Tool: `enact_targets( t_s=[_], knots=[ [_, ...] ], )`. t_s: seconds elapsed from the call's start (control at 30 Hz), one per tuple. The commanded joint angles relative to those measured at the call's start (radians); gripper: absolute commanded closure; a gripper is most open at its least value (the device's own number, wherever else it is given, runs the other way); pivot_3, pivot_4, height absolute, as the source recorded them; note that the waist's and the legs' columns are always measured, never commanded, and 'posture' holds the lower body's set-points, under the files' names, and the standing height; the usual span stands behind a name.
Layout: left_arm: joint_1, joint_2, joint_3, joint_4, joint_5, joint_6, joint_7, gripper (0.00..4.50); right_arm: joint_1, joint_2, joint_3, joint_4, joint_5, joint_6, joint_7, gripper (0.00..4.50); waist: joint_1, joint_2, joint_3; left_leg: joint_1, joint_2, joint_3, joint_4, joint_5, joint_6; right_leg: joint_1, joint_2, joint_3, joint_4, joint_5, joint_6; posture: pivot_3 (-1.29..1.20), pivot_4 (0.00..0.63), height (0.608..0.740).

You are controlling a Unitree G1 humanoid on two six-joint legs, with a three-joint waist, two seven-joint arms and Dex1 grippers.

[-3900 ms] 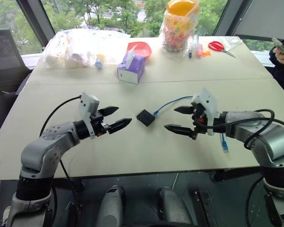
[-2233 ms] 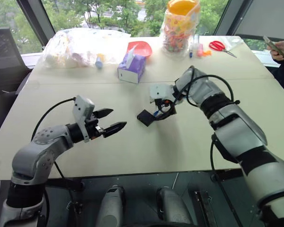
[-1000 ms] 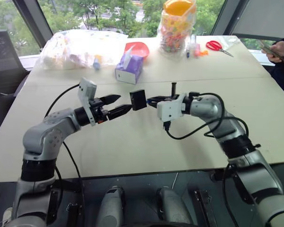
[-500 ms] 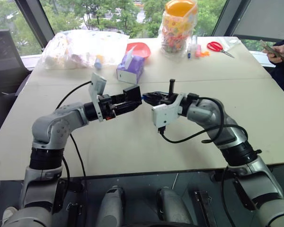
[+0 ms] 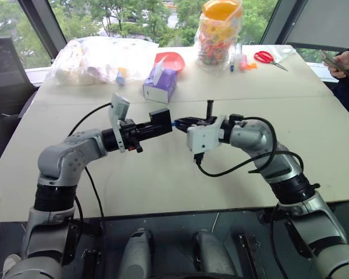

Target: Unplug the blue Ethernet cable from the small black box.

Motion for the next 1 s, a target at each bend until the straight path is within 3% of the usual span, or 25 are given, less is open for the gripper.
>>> enact_targets(
  t_s=[0.03,0.13,0.2,0.23,0.43,0.7,0.8,0.87,1.0],
  knots=[
    [-0.002,0.091,0.011,-0.038,0.015,-0.065,-0.144,3.99,-0.072,-0.019,-0.095,-0.11,0.342,0.398,0.208,2.73,0.0,0.0,0.0,0.0,0.0,0.0,0.0,0.0,0.0,0.0,0.0,0.0,0.0,0.0,0.0,0.0,0.15,0.735],
    [0.0,0.145,-0.004,-0.026,0.023,-0.09,-0.227,3.99,-0.147,-0.045,-0.174,-0.145,0.639,0.805,0.298,1.25,0.001,0.0,0.0,0.0,0.0,0.0,-0.001,0.0,0.0,0.0,0.0,0.0,0.0,0.0,-0.001,0.0,0.15,0.735],
    [-0.008,0.161,0.001,-0.019,0.013,-0.091,-0.266,3.99,-0.196,-0.043,-0.215,-0.114,0.761,0.969,0.313,0.22,0.002,0.0,0.0,0.0,0.0,0.0,-0.001,0.0,0.0,-0.001,-0.001,0.0,0.0,0.0,-0.001,0.0,0.15,0.735],
    [-0.013,0.166,0.003,-0.018,0.01,-0.091,-0.28,3.99,-0.211,-0.036,-0.228,-0.093,0.79,1.007,0.308,0.03,0.002,0.0,0.0,0.0,0.0,0.0,-0.001,0.0,0.0,-0.001,-0.001,0.0,0.0,0.0,-0.001,0.0,0.15,0.735],
    [-0.041,0.173,0.02,-0.027,-0.019,-0.072,-0.323,3.99,-0.268,0.025,-0.226,0.016,0.851,1.161,0.211,0.03,0.0,0.0,0.0,-0.002,0.0,0.001,-0.002,-0.001,0.0,-0.003,-0.002,0.0,-0.001,0.0,-0.002,0.0,0.15,0.735],
    [-0.052,0.176,0.034,-0.032,-0.039,-0.053,-0.322,3.99,-0.272,0.05,-0.163,0.046,0.846,1.206,0.154,0.03,0.001,0.0,0.0,-0.007,0.0,0.001,-0.001,-0.001,0.002,-0.007,-0.001,0.0,-0.001,0.0,-0.001,0.0,0.15,0.735],
    [-0.05,0.177,0.037,-0.034,-0.041,-0.051,-0.319,3.99,-0.274,0.051,-0.164,0.05,0.855,1.209,0.15,0.88,0.002,0.0,0.0,-0.008,0.0,0.001,-0.001,-0.001,0.002,-0.007,-0.001,0.0,-0.001,0.0,-0.001,0.0,0.15,0.735],
    [-0.047,0.18,0.036,-0.036,-0.04,-0.052,-0.318,3.99,-0.276,0.051,-0.16,0.048,0.858,1.213,0.146,1.8,0.002,0.0,0.0,-0.008,0.0,0.001,0.0,-0.001,0.002,-0.007,-0.001,0.0,-0.001,0.0,-0.001,0.0,0.15,0.735],
    [-0.043,0.184,0.033,-0.036,-0.04,-0.054,-0.317,3.99,-0.28,0.053,-0.158,0.046,0.866,1.222,0.14,1.8,0.001,0.0,0.0,-0.008,0.0,0.001,-0.001,-0.001,0.002,-0.007,0.0,0.0,-0.001,0.0,-0.001,0.0,0.15,0.735]
  ],
)
